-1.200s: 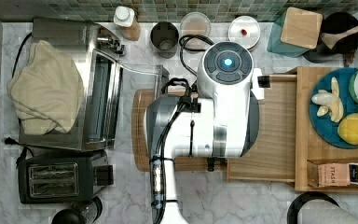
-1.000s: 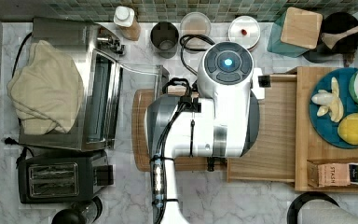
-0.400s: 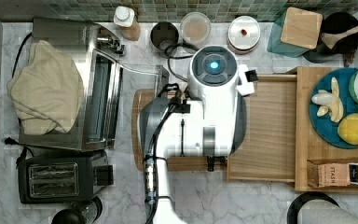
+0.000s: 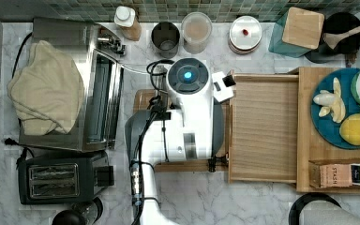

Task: Close the drawer.

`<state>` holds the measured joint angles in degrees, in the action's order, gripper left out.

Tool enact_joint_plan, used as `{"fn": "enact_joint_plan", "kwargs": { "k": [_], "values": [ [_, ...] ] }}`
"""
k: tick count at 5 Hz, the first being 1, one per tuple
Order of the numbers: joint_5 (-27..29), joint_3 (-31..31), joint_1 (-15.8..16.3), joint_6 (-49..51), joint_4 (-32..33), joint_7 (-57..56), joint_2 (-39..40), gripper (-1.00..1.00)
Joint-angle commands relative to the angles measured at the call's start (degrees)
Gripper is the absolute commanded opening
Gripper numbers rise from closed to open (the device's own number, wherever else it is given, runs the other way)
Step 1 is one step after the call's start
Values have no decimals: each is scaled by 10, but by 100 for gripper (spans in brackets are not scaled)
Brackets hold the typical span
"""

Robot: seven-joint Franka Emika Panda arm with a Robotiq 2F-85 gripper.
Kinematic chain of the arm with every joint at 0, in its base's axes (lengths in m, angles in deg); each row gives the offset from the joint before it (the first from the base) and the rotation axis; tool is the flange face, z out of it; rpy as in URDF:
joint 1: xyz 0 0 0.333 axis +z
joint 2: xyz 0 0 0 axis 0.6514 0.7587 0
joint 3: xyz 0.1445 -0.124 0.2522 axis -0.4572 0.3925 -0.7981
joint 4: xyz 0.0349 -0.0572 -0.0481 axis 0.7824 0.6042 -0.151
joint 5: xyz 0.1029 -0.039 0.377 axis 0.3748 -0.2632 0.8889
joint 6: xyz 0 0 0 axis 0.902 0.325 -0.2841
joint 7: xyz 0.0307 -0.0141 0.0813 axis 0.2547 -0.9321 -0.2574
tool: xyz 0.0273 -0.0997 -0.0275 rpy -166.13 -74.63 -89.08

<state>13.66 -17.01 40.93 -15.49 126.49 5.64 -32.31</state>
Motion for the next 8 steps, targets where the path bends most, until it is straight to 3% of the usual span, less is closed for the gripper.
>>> {"fn": "enact_joint_plan", "kwargs": {
  "k": [1,3,5,7,8],
  "values": [
    [-127,-20,26,-133,55,49,34,-100],
    [-175,-12,31,-189,97,80,49,-100],
    [-215,3,14,-253,133,75,71,-100],
    [-195,23,-1,-261,143,57,80,-100],
    [-224,6,-41,-284,155,54,81,-100]
  ]
}}
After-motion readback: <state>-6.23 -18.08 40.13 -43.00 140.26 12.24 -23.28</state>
